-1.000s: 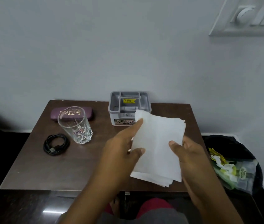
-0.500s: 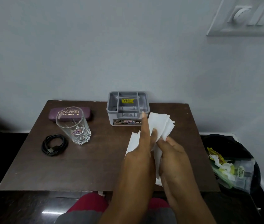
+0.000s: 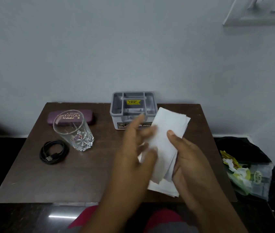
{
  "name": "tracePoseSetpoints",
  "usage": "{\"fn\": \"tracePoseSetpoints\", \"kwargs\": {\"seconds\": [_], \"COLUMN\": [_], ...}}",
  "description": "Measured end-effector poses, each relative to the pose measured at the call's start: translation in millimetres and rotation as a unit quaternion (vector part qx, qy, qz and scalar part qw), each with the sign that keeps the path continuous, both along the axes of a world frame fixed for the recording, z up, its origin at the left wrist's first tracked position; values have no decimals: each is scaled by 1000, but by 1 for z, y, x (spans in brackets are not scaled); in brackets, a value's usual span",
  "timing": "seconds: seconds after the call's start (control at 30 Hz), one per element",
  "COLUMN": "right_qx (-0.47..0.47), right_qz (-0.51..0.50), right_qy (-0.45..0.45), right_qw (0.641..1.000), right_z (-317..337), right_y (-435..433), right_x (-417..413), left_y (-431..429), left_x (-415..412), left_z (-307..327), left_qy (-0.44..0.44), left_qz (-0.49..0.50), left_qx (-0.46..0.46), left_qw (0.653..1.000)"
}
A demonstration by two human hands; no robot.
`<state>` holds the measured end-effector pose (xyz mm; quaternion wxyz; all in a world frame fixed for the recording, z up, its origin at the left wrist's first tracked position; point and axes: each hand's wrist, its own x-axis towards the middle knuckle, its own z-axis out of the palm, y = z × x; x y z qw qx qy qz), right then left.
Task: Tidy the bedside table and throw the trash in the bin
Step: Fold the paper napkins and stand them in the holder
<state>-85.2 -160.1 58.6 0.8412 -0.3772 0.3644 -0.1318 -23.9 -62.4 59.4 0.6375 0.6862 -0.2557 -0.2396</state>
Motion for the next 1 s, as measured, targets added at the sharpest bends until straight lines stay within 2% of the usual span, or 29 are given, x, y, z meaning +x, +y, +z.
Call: {"fn": "tracePoseSetpoints", "kwargs": {"seconds": [0.07,0.17,0.27,0.33,0.47,0.63,0.77,0.93,1.0], "right_qx": [-20,-55,-119,-231,-443,-584,-641,-695,-679], "right_qz": [39,135,214,248,214,170,158,153,160], "right_qy": [10,-15,2,38,92,110,162,184,191], "right_qw": [999,989,970,940,865,786,733,678,690], "right_z": [-1,4,11,13,8,-10,-33,-47,-47], "right_y": [-12,-25,-36,-44,-66,-91,-106,-104,-103], "right_x": [6,16,32,48,92,148,170,176,178], "left_y": [-1,-8,-25,-39,-62,-82,-95,-100,-102], "left_x": [26,58,82,99,133,169,191,206,207], "left_z": [11,24,27,26,22,11,-3,-18,-25], "left_qy": [48,121,119,109,69,36,-1,-32,-44], "left_qz": [35,-88,-77,-43,21,64,62,50,47], "left_qx": [19,64,26,-20,-80,-124,-113,-100,-91], "left_qw": [998,987,989,993,994,990,992,993,994]}}
